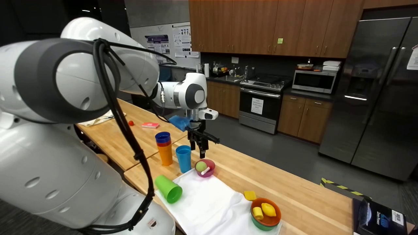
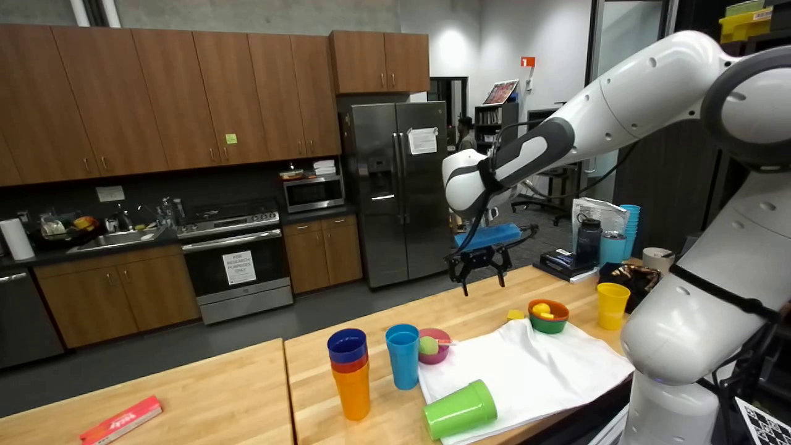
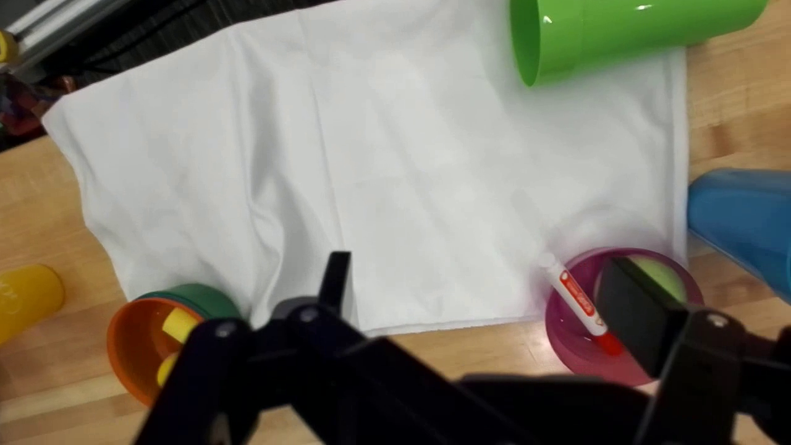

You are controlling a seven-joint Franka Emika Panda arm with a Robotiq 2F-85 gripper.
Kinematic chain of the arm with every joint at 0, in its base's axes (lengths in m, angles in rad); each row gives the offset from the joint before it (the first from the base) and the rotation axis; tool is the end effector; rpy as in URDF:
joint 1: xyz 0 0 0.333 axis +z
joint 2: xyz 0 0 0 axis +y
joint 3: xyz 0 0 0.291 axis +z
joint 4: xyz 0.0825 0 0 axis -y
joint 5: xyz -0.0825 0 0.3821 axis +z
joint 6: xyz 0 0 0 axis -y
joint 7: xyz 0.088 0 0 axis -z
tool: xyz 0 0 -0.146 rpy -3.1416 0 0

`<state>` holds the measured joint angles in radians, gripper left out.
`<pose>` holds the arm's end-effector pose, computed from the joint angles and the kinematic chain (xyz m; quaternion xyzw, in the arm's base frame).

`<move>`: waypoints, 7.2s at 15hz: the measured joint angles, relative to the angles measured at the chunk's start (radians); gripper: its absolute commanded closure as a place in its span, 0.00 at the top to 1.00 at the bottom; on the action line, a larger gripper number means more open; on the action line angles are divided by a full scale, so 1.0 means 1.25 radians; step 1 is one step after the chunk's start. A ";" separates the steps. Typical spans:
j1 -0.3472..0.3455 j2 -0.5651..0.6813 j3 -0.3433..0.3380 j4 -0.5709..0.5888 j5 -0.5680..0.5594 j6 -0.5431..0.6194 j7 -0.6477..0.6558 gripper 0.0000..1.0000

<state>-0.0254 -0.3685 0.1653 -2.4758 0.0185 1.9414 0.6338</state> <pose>0.4018 0.0550 0.3493 0.9629 -0.2552 -0.0710 0.0513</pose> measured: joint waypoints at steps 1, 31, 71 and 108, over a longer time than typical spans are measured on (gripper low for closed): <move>0.002 0.002 -0.003 -0.002 0.016 0.024 -0.006 1.00; 0.012 0.046 -0.021 0.000 -0.029 -0.042 0.026 1.00; 0.040 0.105 -0.018 -0.021 -0.099 -0.073 -0.169 1.00; -0.017 -0.037 -0.128 -0.205 -0.100 0.051 -0.327 1.00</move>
<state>-0.0468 -0.4149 0.0051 -2.7323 -0.1062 2.0055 0.2249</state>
